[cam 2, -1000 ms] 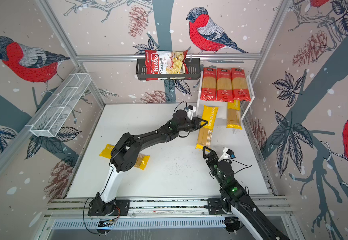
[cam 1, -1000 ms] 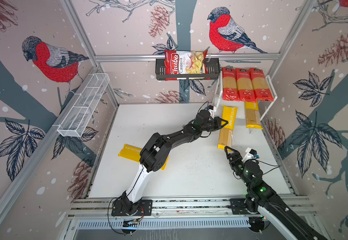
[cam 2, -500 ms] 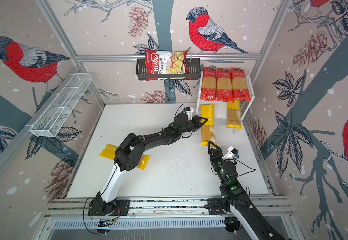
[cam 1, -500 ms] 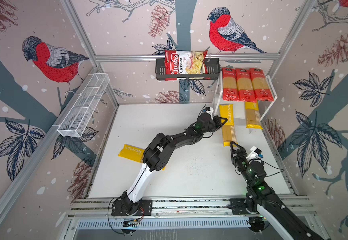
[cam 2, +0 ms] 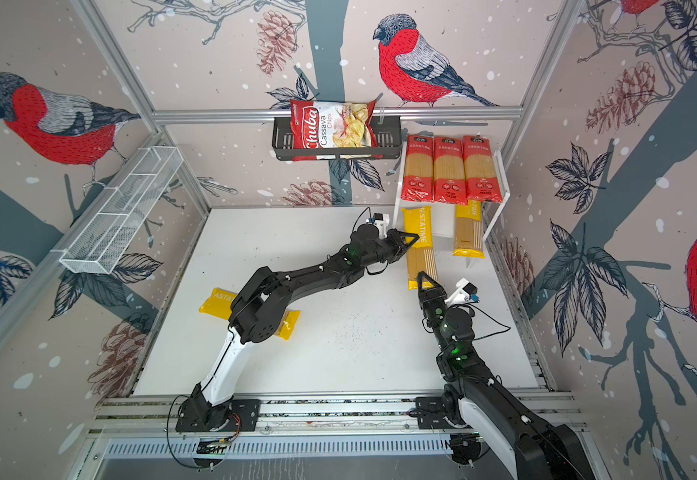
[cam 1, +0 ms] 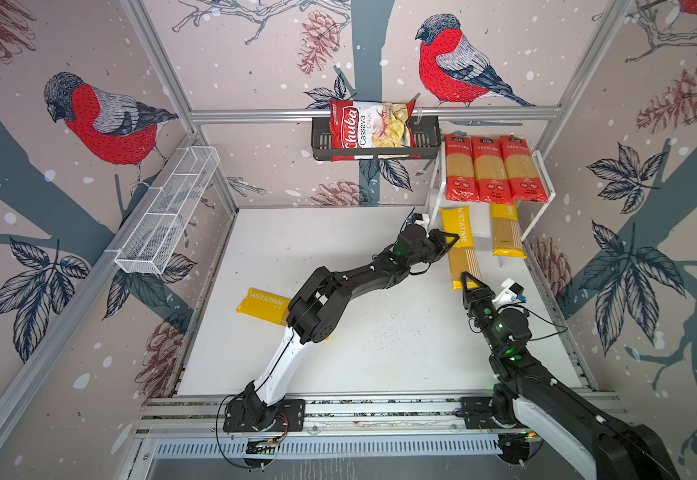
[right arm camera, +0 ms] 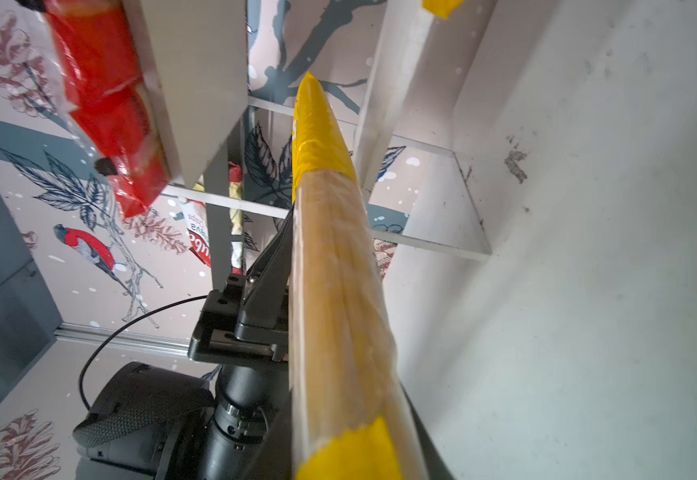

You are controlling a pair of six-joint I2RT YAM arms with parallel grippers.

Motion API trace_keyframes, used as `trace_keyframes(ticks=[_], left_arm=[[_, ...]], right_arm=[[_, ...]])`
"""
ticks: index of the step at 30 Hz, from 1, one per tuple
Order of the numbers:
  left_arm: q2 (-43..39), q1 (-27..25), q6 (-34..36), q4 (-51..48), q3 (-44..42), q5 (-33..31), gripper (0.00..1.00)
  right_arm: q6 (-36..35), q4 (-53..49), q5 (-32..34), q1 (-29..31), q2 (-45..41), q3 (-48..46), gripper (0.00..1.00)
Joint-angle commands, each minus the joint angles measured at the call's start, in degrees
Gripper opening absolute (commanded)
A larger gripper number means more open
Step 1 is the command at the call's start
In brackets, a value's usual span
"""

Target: Place and organize the pasta boxes and bags onto the shelf

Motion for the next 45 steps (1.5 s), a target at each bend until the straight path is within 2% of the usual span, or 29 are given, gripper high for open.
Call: trace_keyframes(ticks=[1, 3, 6, 10, 13, 20, 27, 33, 39, 45], left_arm=[[0.3, 0.6, 1.3, 6.9, 2.6, 1.4, 0.27], [0.3, 1.1, 1.8, 6.4, 2.4, 2.1, 0.36], [-1.9, 1.8, 2.6, 8.0, -2.1, 2.6, 0.48], [-6.9, 2.0, 5.1, 9.6, -10.3, 2.2, 0.55], [-10.9, 2.1, 5.1, 13.4, -16.8, 2.1, 0.55], [-19.4, 1.4, 10.1, 14.4, -27.5, 2.6, 0.55], [-26.3, 1.5, 8.9, 22.6, -42.8, 1.8, 0.55], [-32.6, 2.2, 10.8, 22.1, -51.4, 0.2, 0.55], [-37.1, 2.3, 13.7, 19.3, -55.8, -1.6, 0.55], [-38.2, 2.7, 13.5, 20.1, -58.6, -2.0, 0.55]], right_arm=[[-2.0, 5.0, 3.6, -0.7, 1.4, 1.8, 0.22], [-2.3, 6.3, 3.2, -2.3, 3.3, 3.4, 0.19], [-2.6, 6.7, 1.3, -5.2, 6.9, 6.4, 0.17], [-3.0, 8.6, -1.0, -8.8, 11.5, 9.3, 0.15], [-2.6, 9.8, -1.6, -11.0, 13.8, 10.0, 0.14], [-2.1, 10.3, -3.6, -15.1, 18.3, 13.7, 0.13], [-3.0, 7.6, -7.2, -16.2, 23.0, 20.5, 0.11], [-2.6, 8.2, -8.8, -18.5, 27.6, 23.8, 0.12], [-2.8, 7.1, -11.3, -20.3, 30.8, 25.9, 0.18], [-3.1, 6.0, -12.1, -20.4, 30.6, 25.0, 0.38]])
